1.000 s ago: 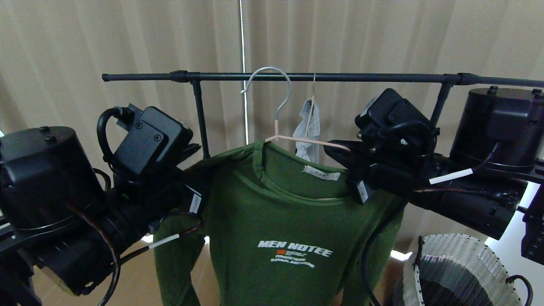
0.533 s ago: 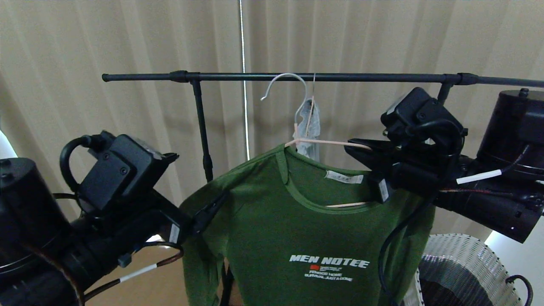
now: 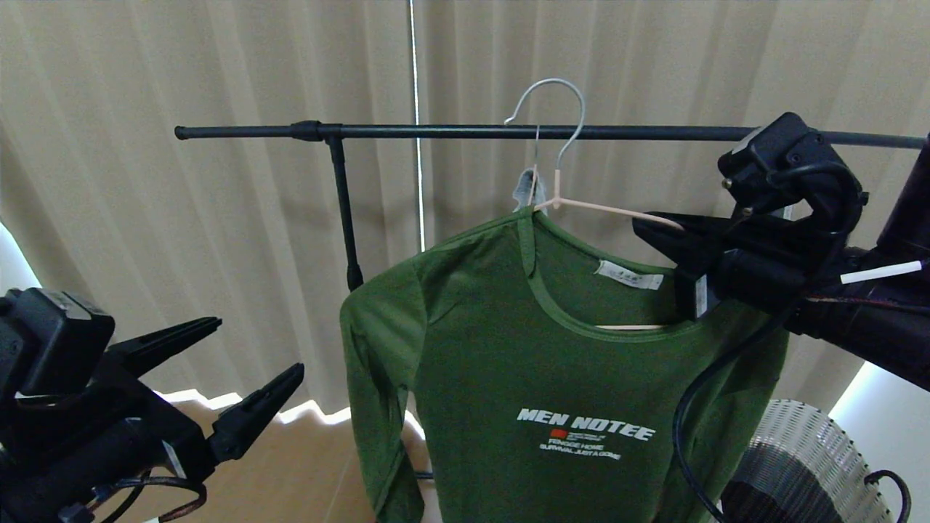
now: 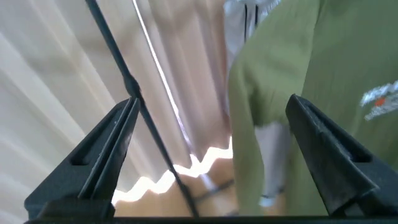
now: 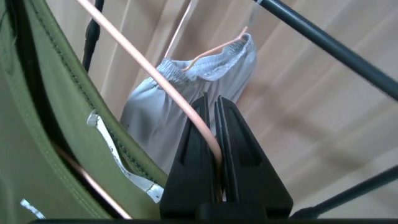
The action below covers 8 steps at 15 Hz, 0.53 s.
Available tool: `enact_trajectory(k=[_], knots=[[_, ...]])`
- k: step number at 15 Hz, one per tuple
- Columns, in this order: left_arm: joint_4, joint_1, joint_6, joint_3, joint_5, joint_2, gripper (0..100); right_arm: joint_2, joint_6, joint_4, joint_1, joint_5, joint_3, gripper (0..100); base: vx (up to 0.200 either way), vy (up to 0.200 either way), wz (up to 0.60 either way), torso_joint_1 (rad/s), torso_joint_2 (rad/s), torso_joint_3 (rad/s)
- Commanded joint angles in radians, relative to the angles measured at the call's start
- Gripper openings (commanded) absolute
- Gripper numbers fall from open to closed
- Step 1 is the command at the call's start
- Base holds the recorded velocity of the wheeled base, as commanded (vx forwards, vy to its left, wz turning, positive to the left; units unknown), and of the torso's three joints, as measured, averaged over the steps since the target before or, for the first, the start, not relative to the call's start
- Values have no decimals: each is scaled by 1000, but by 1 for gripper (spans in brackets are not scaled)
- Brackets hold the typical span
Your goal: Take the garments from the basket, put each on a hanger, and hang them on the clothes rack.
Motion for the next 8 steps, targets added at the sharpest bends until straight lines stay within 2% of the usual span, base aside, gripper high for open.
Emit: enact_trajectory(k=[1, 8], knots=[[-2, 22, -2, 26, -3, -12, 100, -9, 2, -2, -1, 0, -5, 0, 0, 0, 0, 0, 0, 0], [-2, 27, -13, 30, -126, -14, 100, -75, 20, -2, 1, 14, -12, 0, 0, 0, 0, 0, 0, 0]])
